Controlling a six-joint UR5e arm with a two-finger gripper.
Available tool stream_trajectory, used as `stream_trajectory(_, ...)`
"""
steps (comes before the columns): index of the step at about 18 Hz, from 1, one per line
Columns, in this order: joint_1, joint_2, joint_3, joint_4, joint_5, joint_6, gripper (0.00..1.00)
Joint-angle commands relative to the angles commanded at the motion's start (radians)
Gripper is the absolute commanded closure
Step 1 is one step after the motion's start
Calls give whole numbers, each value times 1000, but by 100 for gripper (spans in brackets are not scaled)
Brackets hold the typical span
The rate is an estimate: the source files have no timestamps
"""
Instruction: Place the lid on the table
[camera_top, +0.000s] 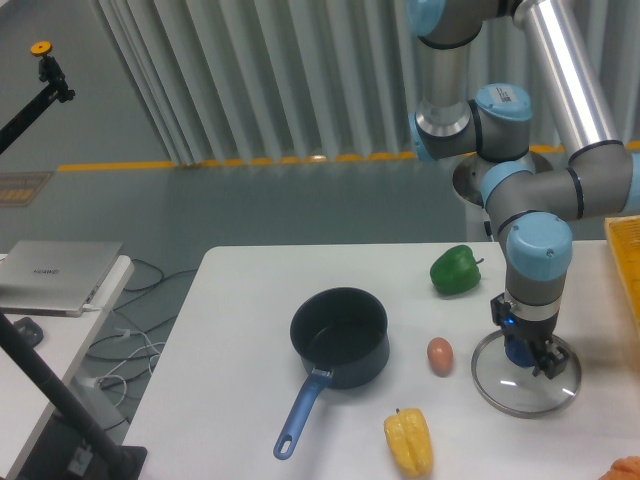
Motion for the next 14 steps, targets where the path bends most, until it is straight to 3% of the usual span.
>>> stream_trajectory(4, 0, 2, 0, 0, 0, 0, 22)
stream_trajectory(7, 2, 8, 9, 0, 0, 3, 1)
stream_trajectory(14, 8, 58, 17, -2, 11, 5, 0)
